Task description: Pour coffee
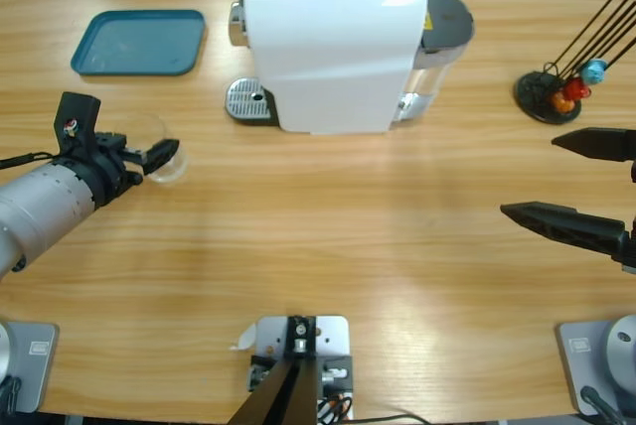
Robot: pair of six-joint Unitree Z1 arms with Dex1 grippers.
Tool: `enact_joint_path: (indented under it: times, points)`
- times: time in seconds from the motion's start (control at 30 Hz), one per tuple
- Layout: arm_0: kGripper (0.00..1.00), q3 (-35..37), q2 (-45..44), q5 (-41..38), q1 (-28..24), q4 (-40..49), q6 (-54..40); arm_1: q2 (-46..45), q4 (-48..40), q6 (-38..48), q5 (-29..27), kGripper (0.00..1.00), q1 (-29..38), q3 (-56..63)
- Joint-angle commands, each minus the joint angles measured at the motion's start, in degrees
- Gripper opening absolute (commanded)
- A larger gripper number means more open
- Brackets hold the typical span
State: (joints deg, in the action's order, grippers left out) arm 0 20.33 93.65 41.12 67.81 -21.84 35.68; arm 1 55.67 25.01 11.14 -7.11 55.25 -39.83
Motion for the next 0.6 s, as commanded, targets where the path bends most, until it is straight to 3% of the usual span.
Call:
enact_joint_path:
  times: [0.03, 0.17, 0.23, 0.37, 0.5, 0.6]
  points:
    - [0.0, -2.32, 1.78, -3.04, -0.82, -1.19, -4.78, -1.14, 0.48, 0.72, -0.71, 1.0, 0.73, 1.99]
    - [0.0, -3.0, -2.8, -3.57, -1.04, -2.37, -9.14, -1.6, -0.13, 0.72, -1.03, 1.0, 0.73, 2.22]
    - [0.0, -2.58, -6.16, -7.79, -3.8, -2.86, -14.68, -1.62, -0.4, 0.72, -1.7, 1.0, 0.73, 2.27]
    - [0.0, -2.12, -16.06, -27.98, -13.86, -2.72, -38.94, -2.32, -0.54, 0.13, -2.72, 1.0, 0.73, 2.13]
    - [0.0, -2.09, -22.14, -42.47, -25.58, -2.32, -50.98, -3.62, -0.92, -0.1, -4.23, 1.0, 0.73, 2.25]
    - [0.0, -1.38, -21.81, -57.64, -36.69, -2.49, -55.88, -4.15, -1.01, -0.19, -4.32, 1.0, 0.73, 2.52]
